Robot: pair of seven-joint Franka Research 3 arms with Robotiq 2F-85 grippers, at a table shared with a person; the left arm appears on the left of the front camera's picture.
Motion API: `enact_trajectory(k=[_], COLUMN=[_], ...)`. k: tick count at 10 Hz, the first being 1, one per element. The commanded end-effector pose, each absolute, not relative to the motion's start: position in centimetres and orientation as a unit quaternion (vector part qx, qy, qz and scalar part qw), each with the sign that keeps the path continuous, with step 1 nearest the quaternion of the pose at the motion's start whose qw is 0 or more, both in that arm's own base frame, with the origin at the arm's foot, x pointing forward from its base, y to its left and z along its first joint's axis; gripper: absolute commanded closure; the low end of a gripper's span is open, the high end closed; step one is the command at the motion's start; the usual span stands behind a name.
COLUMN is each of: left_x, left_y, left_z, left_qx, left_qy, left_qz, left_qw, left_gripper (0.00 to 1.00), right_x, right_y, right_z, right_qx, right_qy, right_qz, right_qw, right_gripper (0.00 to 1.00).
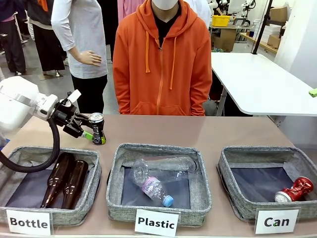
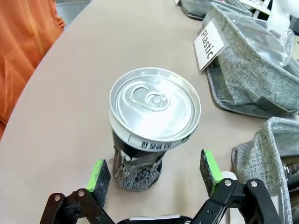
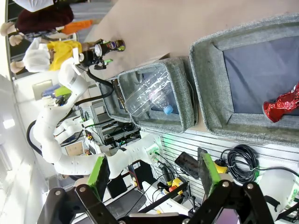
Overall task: Sort the can waste into the basket.
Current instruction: Pick up the can waste from the table and place it in the right Fabric basket.
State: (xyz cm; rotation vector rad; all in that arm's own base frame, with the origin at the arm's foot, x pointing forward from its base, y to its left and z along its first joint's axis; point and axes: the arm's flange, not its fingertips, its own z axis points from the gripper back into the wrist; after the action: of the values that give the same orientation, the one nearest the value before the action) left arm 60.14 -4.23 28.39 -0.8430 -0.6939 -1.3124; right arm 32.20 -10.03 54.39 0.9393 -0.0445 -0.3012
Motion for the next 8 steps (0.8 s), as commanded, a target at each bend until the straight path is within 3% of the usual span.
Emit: enact_trajectory(k=[1, 8], left_x=[60.1, 60.2], left_y=[-4.8, -7.1], left_z=[28.0, 27.3], left_qx=[-0.376, -0.408], left_qy=[-0.301, -0.330], left_qz=[-0.579, -0.569], left_qw=[0.659, 0.633], left_gripper=[0.00, 0.00], right_x=[32.2, 32.2], right_y=[-10.5, -10.5], right_z=[54.6, 54.6], right_qx=[0.445, 0.445], right_qy=[-0.021, -0.021], right_qz=[-0.135, -0.135], right_qw=[0.885, 0.885], right_gripper=[0.00, 0.00])
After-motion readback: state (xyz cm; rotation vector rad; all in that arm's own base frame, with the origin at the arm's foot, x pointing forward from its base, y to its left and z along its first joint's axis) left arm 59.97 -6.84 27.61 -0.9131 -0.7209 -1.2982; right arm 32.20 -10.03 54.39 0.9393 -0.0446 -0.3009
